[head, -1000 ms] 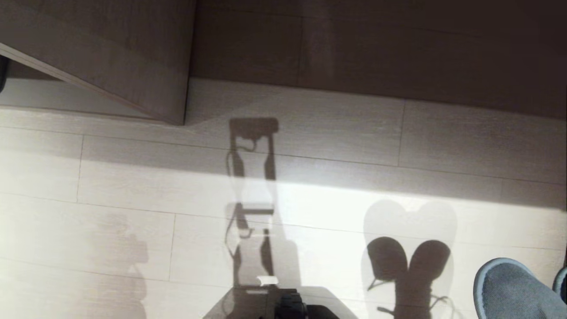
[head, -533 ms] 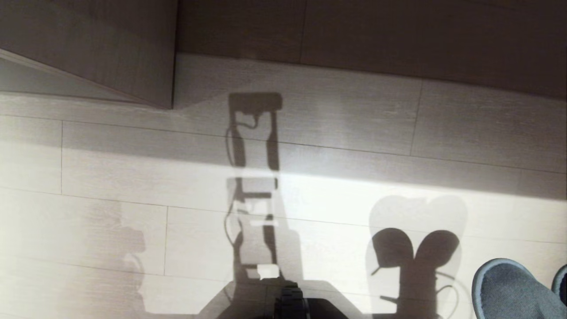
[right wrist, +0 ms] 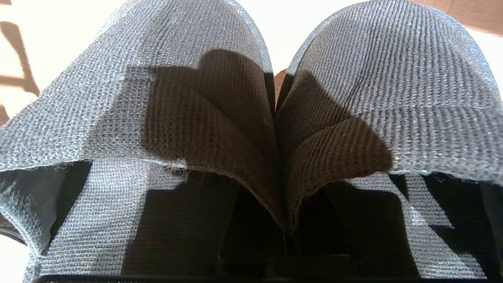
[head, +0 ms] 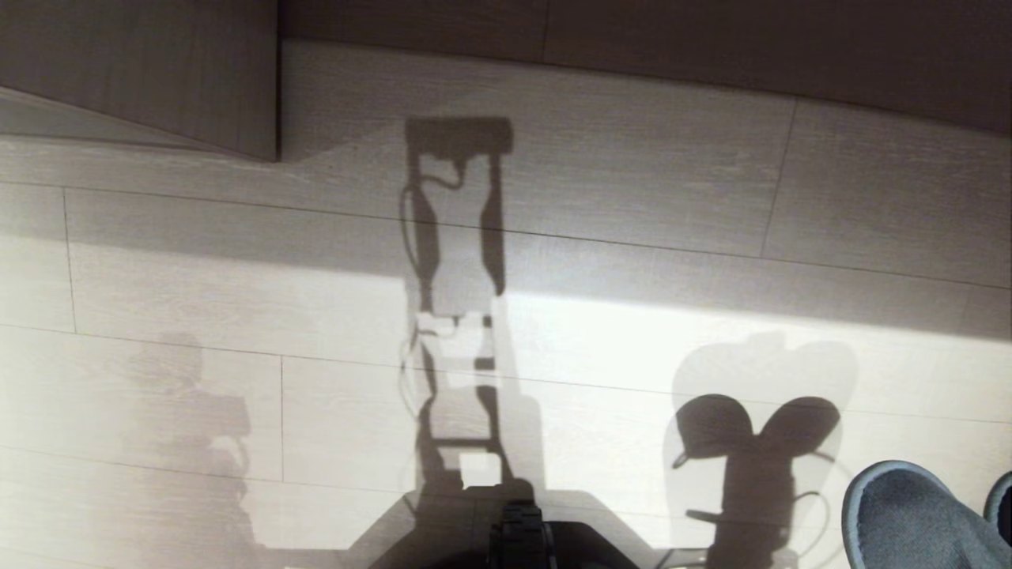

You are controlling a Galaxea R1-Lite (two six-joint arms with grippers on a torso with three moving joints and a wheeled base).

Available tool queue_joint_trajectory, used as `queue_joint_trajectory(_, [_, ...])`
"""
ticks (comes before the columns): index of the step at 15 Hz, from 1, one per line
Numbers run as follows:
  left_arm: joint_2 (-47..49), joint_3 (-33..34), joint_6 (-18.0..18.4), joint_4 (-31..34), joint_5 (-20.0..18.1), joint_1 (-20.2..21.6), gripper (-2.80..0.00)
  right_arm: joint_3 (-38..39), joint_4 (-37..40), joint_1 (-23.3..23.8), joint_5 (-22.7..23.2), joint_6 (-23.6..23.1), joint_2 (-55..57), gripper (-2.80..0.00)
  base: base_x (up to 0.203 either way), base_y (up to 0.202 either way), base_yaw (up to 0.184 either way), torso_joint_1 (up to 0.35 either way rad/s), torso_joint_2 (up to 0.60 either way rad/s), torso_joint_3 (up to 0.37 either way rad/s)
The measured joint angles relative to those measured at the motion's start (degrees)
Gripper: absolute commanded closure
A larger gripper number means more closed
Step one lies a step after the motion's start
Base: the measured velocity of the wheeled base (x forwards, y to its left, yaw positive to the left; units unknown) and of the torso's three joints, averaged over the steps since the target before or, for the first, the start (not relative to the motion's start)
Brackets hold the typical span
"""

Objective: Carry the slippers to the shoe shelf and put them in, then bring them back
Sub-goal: Place the slippers on the floor

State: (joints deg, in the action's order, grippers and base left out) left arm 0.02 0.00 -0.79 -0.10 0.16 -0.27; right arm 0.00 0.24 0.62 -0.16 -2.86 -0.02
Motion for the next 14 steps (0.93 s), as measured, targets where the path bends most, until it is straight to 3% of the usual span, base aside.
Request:
queue_joint_trajectory(7, [0.00,0.00,-0.06,0.02,-0.02,0.00,0.00,0.00,-0.02,0.00,-0.04,0.09,0.02,0.00,0.000,0.000,0.000,0.000,0.00,-0.005])
queue_joint_trajectory(11, [0.00,0.00,0.02,0.02,0.00,0.00,0.00,-3.51,4.90,0.00,-0.02,-0.18,0.97,0.00,0.000,0.000,0.000,0.000,0.00,0.000])
queue_joint_trajectory(14, [0.00,0.00,0.11,0.02,0.00,0.00,0.00,-7.80,0.50,-0.07,0.06,-0.13,6.51,0.00,0.000,0.000,0.000,0.000,0.00,0.000])
